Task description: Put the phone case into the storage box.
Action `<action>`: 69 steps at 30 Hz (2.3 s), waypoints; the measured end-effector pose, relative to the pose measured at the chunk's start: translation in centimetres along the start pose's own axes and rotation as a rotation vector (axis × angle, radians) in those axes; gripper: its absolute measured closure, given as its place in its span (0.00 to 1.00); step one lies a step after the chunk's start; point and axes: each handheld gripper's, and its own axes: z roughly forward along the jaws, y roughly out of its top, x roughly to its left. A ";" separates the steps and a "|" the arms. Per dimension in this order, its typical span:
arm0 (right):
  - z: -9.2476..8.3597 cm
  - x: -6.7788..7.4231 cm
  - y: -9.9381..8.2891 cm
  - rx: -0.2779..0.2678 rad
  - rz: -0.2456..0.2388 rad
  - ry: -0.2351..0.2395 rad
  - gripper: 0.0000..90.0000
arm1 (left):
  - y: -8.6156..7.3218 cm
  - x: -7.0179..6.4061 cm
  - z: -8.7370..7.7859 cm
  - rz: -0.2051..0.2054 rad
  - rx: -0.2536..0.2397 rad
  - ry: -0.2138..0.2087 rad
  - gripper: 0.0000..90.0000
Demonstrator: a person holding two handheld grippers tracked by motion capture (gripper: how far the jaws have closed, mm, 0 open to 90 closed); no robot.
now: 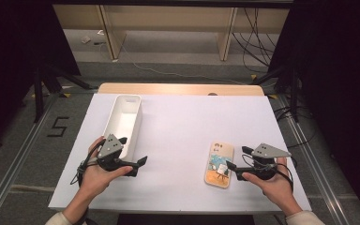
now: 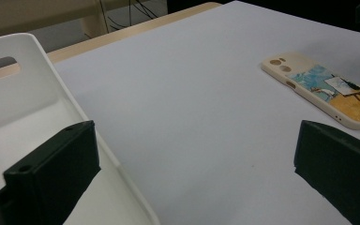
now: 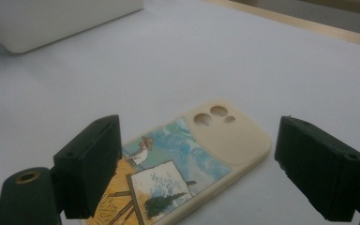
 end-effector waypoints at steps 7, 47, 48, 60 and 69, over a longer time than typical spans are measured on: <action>-0.1 -0.1 0.0 -0.001 0.000 -0.004 0.18 | 0.0 -0.1 -0.1 0.000 -0.003 -0.001 0.00; 3.1 -3.9 -0.3 0.226 0.089 -0.143 1.00 | 0.0 -0.3 -0.1 0.005 -0.005 -0.002 0.00; 3.1 -3.9 -0.3 0.226 0.089 -0.143 1.00 | 0.1 -0.3 0.0 0.008 -0.007 -0.001 0.00; 4.6 -4.4 -0.2 0.284 0.121 -0.149 1.00 | 0.1 -0.3 -0.1 0.004 -0.009 -0.002 0.00; 6.3 -4.5 -0.1 0.322 0.137 -0.158 1.00 | 0.0 -0.3 -0.1 0.007 -0.006 -0.004 0.00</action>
